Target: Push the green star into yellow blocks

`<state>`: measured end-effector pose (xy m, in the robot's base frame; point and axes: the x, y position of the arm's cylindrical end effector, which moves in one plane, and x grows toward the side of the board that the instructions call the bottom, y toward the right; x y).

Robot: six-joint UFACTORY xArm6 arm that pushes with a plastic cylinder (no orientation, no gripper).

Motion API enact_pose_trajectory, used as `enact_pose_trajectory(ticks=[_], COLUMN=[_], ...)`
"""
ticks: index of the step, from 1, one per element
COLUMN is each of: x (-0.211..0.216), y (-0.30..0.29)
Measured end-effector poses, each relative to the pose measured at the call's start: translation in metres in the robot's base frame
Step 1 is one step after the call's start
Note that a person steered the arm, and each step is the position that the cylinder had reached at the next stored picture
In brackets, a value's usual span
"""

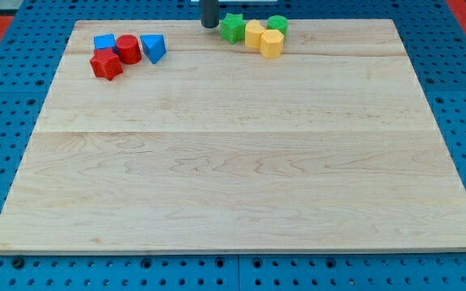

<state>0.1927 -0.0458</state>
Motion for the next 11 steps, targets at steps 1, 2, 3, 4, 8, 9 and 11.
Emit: enact_pose_trajectory(ticks=[1,2,3,4,8,9,11], x=[0.000,0.000,0.000,-0.001,0.000,0.013,0.044], y=[-0.007,-0.018,-0.019,-0.019,0.030,0.085,0.114])
